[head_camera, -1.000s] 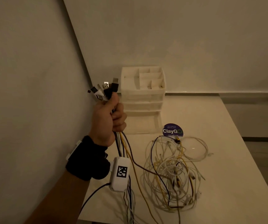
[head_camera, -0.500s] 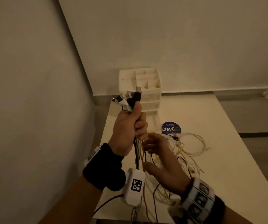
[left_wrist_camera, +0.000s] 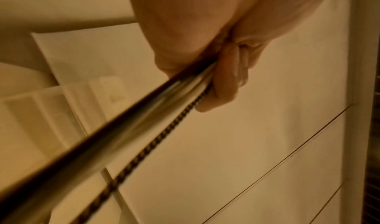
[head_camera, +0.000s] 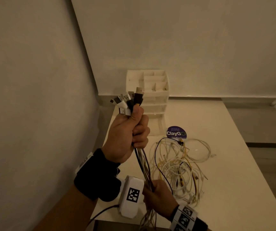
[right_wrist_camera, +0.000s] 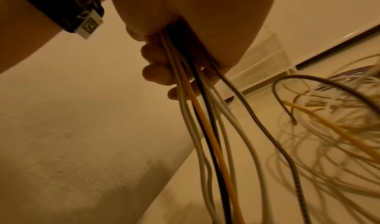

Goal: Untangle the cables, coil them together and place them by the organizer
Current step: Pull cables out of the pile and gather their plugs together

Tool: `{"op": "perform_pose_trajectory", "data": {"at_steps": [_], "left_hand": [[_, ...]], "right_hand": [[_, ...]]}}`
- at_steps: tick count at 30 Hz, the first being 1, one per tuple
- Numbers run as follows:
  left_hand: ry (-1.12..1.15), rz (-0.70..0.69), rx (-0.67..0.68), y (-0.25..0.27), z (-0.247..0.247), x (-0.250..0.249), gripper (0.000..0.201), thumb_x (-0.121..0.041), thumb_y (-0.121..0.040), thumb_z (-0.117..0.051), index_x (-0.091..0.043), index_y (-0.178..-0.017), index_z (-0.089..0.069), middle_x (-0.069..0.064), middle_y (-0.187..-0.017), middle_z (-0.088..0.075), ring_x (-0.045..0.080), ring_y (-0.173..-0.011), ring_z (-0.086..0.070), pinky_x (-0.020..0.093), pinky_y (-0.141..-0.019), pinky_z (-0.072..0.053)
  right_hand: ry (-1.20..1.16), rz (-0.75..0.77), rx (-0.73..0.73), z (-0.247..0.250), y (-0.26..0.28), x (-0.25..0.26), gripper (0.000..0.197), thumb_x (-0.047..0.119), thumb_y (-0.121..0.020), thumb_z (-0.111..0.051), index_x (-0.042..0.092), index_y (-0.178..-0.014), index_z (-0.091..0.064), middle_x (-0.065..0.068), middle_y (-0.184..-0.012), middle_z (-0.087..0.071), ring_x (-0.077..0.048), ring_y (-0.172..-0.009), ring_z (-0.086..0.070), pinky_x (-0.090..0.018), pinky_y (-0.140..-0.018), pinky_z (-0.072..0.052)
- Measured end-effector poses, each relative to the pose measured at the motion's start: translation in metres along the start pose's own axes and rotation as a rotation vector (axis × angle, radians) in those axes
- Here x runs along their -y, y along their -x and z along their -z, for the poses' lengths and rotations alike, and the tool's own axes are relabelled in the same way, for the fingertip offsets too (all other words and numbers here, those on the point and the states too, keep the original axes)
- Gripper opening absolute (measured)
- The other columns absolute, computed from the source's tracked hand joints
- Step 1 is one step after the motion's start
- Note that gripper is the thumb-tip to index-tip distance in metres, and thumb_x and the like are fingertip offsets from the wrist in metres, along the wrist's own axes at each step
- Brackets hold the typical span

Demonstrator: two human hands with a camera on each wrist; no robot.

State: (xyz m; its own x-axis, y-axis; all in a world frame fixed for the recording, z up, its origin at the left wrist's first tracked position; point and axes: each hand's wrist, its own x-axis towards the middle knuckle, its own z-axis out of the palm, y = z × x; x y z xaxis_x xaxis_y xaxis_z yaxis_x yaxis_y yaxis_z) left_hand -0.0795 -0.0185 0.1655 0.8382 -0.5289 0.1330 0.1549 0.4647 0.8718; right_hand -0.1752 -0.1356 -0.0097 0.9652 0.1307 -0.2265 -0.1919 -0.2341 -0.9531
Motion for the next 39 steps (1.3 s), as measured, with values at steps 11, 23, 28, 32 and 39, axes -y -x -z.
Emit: {"op": "perform_pose_trajectory", "data": {"at_steps": [11,23,28,32,39], "left_hand": [[0.118,0.007,0.173,-0.018,-0.029,0.001,0.034,-0.039,-0.091,-0.044,-0.015,-0.070,-0.031,-0.003,-0.054,-0.024,0.006,-0.039,-0.016,0.014,-0.038,-0.016],[0.112,0.002,0.065,-0.043,-0.018,0.005,0.035,-0.042,-0.091,-0.044,-0.017,-0.069,-0.031,-0.008,-0.051,-0.030,0.001,-0.036,-0.023,0.015,-0.037,-0.013],[0.070,0.007,-0.019,-0.049,-0.011,0.009,0.035,-0.038,-0.094,-0.040,-0.017,-0.069,-0.027,-0.007,-0.051,-0.028,0.002,-0.036,-0.022,0.018,-0.037,-0.011],[0.096,0.027,-0.059,-0.053,-0.011,0.014,0.030,-0.027,-0.092,-0.046,-0.017,-0.072,-0.026,-0.006,-0.052,-0.027,0.006,-0.038,-0.015,0.021,-0.038,-0.009],[0.169,0.066,-0.042,-0.062,-0.008,0.021,0.040,-0.029,-0.071,-0.074,-0.017,-0.078,-0.037,-0.005,-0.057,-0.033,0.008,-0.043,-0.016,0.022,-0.039,-0.016]], "right_hand": [[0.019,-0.171,0.232,0.023,-0.003,-0.049,0.091,0.079,-0.067,-0.058,-0.011,-0.074,-0.068,-0.024,-0.070,-0.065,-0.025,-0.062,-0.061,-0.029,-0.069,-0.054],[0.328,-0.054,0.369,0.092,0.019,-0.015,0.041,0.055,-0.074,-0.074,0.046,-0.109,-0.052,0.019,-0.110,-0.060,0.003,-0.095,-0.057,-0.013,-0.080,-0.043],[0.402,-0.127,0.363,0.188,-0.010,-0.010,0.027,0.023,-0.083,-0.073,0.022,-0.108,-0.064,0.002,-0.098,-0.071,-0.010,-0.080,-0.067,-0.025,-0.073,-0.056],[0.482,-0.296,-0.108,0.242,-0.075,-0.044,0.010,0.008,-0.091,-0.057,0.012,-0.093,-0.066,-0.002,-0.078,-0.071,-0.014,-0.058,-0.064,-0.025,-0.050,-0.051],[0.372,-0.698,-0.219,0.227,-0.152,-0.125,0.024,0.011,-0.081,-0.069,-0.004,-0.100,-0.068,-0.020,-0.098,-0.072,-0.029,-0.084,-0.070,-0.042,-0.080,-0.059]]}}
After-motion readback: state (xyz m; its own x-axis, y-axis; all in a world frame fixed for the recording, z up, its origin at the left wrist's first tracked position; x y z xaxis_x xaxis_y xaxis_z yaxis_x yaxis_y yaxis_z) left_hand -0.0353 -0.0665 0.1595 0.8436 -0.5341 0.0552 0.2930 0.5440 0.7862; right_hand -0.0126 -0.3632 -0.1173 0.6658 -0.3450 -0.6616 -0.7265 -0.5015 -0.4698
